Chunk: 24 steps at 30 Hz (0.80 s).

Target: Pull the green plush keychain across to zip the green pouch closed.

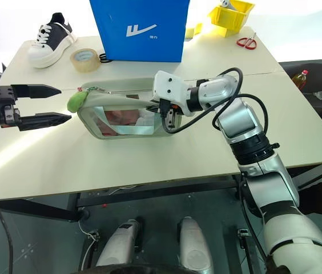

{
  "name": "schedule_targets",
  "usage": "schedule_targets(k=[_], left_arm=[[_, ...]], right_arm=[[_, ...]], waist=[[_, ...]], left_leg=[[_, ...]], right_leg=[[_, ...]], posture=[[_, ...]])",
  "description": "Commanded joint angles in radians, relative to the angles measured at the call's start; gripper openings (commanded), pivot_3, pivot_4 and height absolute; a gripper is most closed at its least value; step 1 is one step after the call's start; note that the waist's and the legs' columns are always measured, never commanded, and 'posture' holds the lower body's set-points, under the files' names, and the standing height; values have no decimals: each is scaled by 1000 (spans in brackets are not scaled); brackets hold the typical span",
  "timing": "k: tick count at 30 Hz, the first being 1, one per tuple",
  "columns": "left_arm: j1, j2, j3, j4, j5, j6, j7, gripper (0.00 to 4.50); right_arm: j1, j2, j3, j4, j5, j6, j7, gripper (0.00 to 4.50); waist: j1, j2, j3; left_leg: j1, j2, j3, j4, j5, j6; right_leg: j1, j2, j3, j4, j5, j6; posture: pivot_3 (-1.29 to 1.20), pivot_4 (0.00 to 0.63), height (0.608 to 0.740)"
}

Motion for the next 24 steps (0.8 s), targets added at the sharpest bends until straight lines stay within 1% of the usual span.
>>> schedule_targets(k=[1,4,9,18,19,21,23,24], left_arm=[[-20,12,9,-2,15,-28,-8,4500],[-10,15,2,8,40,-52,-14,4500],[-47,-14,-21,80,95,-91,26,4500],[-42,-126,-106,91,182,-163,84,4500],[-45,-135,-112,95,190,-171,88,4241],[-57,-143,-120,108,206,-184,93,3580],[-69,-144,-119,118,210,-187,87,2629],[-73,-144,-119,121,213,-187,83,1993]], right_arm=[[-18,1,-10,-44,11,4,-11,21],[-3,0,-1,-37,3,-3,-17,21],[-4,15,6,-11,-1,-5,-36,21],[-29,28,10,25,-4,-14,-47,21],[-30,28,11,25,-4,-14,-46,1],[-30,28,11,25,-6,-14,-47,0],[-29,28,11,24,-8,-12,-50,0],[-29,29,10,24,-9,-12,-51,0]], waist=[[0,0,0],[0,0,0],[0,0,0],[-2,-1,-1],[-1,-1,-1],[-1,-1,-1],[-1,-1,-1],[-1,-1,-1]], left_leg=[[0,0,0,0,0,0],[0,0,0,0,0,0],[0,0,0,0,0,0],[0,0,0,0,0,0],[0,0,0,0,0,0],[1,0,0,0,0,0],[1,0,0,1,0,0],[1,0,0,1,0,0]], right_leg=[[0,0,0,0,0,0],[0,0,0,0,0,0],[0,0,0,0,0,0],[0,0,0,1,0,0],[0,0,0,1,0,0],[0,0,0,1,0,0],[0,0,0,1,0,0],[0,0,0,2,0,0]], posture=[[0,150,740],[0,150,740],[0,150,740],[0,150,740],[0,150,740],[0,150,740],[0,150,740],[0,150,740]])
